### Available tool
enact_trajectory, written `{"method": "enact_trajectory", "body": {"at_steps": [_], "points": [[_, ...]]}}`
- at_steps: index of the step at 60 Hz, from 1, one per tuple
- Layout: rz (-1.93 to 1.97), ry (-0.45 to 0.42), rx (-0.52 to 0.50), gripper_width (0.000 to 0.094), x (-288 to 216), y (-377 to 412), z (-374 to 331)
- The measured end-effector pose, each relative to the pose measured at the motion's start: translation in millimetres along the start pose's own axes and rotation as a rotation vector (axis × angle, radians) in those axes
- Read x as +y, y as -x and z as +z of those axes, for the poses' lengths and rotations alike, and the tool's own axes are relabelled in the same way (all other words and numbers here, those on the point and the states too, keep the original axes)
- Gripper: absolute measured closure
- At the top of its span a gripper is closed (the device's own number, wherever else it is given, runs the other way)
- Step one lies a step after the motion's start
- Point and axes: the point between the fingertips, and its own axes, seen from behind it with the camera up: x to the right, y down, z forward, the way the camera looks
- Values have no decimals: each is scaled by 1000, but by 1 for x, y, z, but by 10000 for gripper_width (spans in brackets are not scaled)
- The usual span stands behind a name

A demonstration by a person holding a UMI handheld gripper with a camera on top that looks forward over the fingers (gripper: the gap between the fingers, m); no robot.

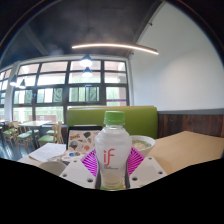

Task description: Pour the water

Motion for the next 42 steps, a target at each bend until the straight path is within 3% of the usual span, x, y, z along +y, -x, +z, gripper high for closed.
{"method": "enact_trajectory", "body": {"at_steps": [11, 14, 16, 30, 33, 42], "points": [[-37, 57, -3, 613, 36, -22, 12], [-58, 100, 11, 592, 50, 9, 3], [-76, 56, 3, 611, 40, 16, 0], [-80, 57, 20, 611, 42, 7, 0], [-75, 54, 20, 591, 42, 7, -3], [-75, 87, 15, 355, 45, 6, -6]]}}
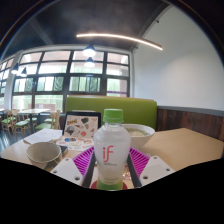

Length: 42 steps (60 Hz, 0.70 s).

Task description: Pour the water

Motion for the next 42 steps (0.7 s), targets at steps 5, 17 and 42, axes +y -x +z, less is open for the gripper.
{"method": "enact_trajectory", "body": {"at_steps": [5, 17, 42], "points": [[37, 41, -9, 87, 4, 11, -13], [36, 21, 38, 118, -26, -6, -82], [106, 87, 2, 109, -11, 25, -275]]}}
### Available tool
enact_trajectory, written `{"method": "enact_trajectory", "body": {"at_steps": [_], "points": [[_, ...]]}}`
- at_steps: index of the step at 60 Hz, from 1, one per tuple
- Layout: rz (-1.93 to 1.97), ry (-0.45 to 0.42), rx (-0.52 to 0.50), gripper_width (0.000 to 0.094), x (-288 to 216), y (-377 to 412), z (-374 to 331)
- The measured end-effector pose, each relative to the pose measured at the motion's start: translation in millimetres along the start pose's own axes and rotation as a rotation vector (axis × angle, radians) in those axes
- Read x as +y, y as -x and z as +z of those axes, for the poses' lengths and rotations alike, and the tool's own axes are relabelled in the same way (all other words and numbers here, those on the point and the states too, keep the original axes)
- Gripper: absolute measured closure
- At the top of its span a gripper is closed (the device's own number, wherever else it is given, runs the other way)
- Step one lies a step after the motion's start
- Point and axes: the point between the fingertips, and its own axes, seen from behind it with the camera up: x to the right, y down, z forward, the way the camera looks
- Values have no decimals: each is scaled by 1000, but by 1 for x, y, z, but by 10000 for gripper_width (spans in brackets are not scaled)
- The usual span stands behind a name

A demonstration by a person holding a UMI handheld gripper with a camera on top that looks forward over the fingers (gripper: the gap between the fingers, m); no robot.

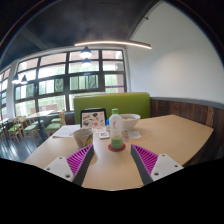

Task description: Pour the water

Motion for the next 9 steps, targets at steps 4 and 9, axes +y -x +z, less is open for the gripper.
{"method": "enact_trajectory", "body": {"at_steps": [4, 9], "points": [[18, 0, -1, 109, 9, 2, -14], [6, 2, -22, 107, 17, 8, -23]]}}
